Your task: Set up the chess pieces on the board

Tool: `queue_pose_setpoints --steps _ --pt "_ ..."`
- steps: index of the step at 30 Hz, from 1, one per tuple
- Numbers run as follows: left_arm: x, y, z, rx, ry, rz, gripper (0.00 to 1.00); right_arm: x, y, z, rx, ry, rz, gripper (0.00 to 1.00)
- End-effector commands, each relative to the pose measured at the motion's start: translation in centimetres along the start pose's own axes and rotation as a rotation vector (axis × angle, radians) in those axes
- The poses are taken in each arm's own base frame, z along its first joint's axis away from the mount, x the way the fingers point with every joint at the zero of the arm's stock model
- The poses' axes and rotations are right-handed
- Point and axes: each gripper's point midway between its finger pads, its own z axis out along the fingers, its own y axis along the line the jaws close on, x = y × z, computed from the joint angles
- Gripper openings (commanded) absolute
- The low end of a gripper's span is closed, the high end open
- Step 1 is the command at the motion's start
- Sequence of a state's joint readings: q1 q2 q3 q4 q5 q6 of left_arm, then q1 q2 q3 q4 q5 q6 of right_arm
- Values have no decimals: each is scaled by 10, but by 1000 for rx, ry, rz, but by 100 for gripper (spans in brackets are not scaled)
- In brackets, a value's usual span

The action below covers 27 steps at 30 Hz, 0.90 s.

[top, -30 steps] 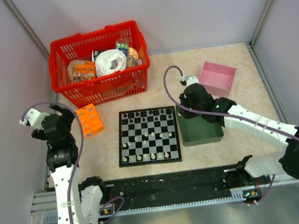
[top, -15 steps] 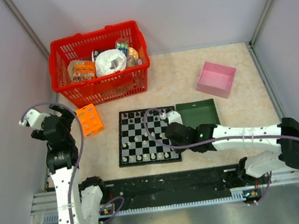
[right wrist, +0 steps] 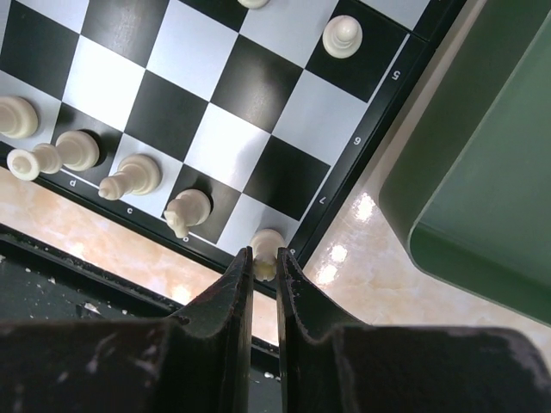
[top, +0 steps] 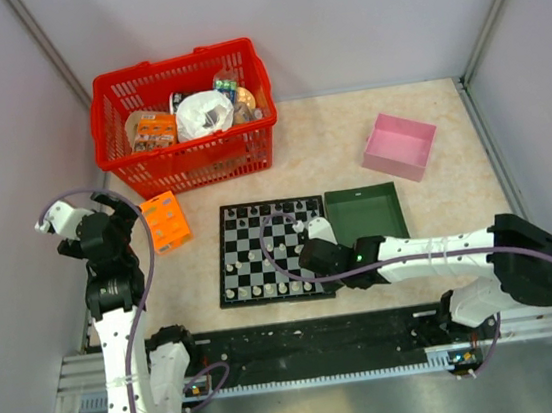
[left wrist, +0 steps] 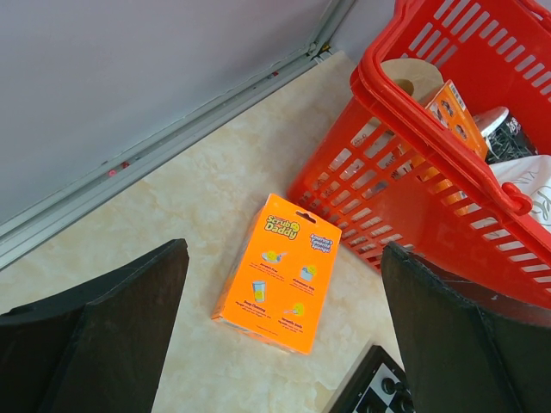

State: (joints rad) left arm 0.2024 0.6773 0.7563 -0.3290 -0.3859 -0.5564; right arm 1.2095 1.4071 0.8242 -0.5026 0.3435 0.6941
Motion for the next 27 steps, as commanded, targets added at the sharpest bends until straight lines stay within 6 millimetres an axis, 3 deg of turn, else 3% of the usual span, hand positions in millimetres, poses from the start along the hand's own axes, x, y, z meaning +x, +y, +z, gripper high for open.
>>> queue_pose_setpoints --steps 1,18,21,27 --pt "-10 -5 2 16 -41 -26 99 -6 8 3 -11 -45 15 6" --pt "-11 -7 3 24 -42 -27 99 1 14 9 -38 -13 6 11" --pt "-10 -6 3 19 -40 -24 99 -1 16 7 -48 -15 -1 25" --pt "-7 -5 4 16 -35 -20 99 -20 22 -10 -76 -55 -21 41"
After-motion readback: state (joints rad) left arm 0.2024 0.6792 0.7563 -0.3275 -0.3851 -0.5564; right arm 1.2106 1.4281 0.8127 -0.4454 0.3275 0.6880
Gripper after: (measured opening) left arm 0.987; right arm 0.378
